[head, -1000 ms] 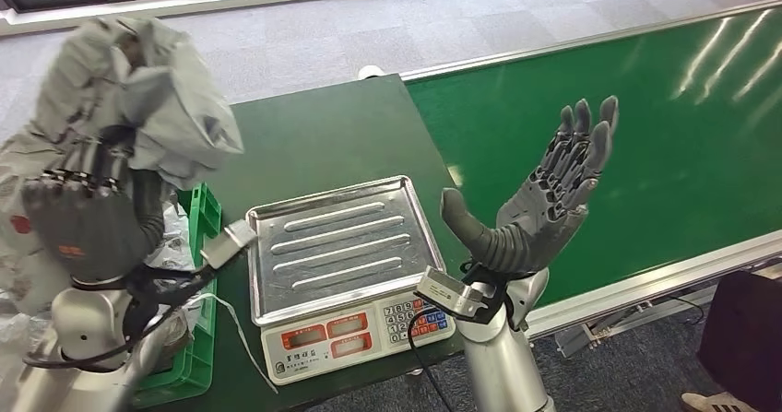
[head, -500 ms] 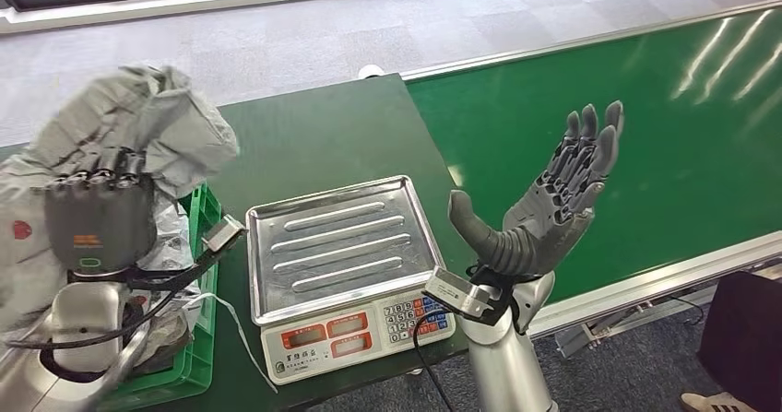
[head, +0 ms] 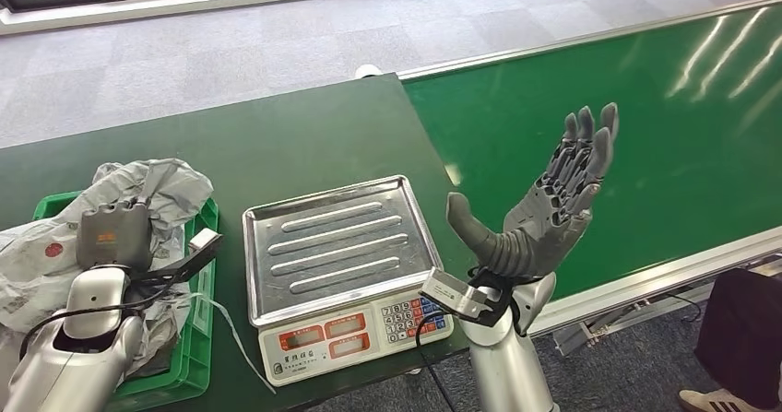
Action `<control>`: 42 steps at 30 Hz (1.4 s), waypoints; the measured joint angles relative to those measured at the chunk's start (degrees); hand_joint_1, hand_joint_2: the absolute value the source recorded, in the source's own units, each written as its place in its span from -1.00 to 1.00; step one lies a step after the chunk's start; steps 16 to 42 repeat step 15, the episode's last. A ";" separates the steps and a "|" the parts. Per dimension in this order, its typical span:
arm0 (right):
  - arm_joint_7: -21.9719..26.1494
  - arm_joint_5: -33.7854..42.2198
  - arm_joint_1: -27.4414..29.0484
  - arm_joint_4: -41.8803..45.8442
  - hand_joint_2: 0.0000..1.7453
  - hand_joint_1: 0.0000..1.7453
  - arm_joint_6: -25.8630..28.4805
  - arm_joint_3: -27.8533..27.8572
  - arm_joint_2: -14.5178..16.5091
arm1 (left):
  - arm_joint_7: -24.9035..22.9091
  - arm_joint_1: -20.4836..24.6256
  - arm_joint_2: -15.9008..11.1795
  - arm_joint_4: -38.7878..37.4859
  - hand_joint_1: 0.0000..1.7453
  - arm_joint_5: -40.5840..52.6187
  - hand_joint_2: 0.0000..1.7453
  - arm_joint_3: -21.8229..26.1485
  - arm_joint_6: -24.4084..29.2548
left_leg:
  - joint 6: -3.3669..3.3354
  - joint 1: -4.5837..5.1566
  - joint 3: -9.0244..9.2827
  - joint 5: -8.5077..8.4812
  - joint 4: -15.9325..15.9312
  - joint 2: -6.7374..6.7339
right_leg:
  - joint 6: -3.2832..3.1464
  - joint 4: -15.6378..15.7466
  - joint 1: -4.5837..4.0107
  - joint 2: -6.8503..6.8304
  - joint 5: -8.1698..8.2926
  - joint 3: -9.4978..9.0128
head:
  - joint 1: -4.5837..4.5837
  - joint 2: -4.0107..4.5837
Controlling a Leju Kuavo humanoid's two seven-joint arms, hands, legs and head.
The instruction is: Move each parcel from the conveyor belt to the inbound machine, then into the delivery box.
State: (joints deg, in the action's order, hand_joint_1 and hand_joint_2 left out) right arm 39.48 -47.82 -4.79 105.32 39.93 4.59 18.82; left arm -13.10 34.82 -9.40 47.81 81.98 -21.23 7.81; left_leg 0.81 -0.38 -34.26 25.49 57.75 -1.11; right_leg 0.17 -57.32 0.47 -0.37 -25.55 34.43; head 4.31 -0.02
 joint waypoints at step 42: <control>-2.20 -2.93 -0.06 0.01 1.00 -1.00 0.00 -0.01 0.00 | -3.32 1.65 2.40 -11.13 1.00 2.81 1.00 9.35 1.27 | 0.06 0.00 0.08 -0.01 0.00 -0.05 | -0.02 -0.08 -0.05 0.04 0.00 -0.02 | 0.00 0.00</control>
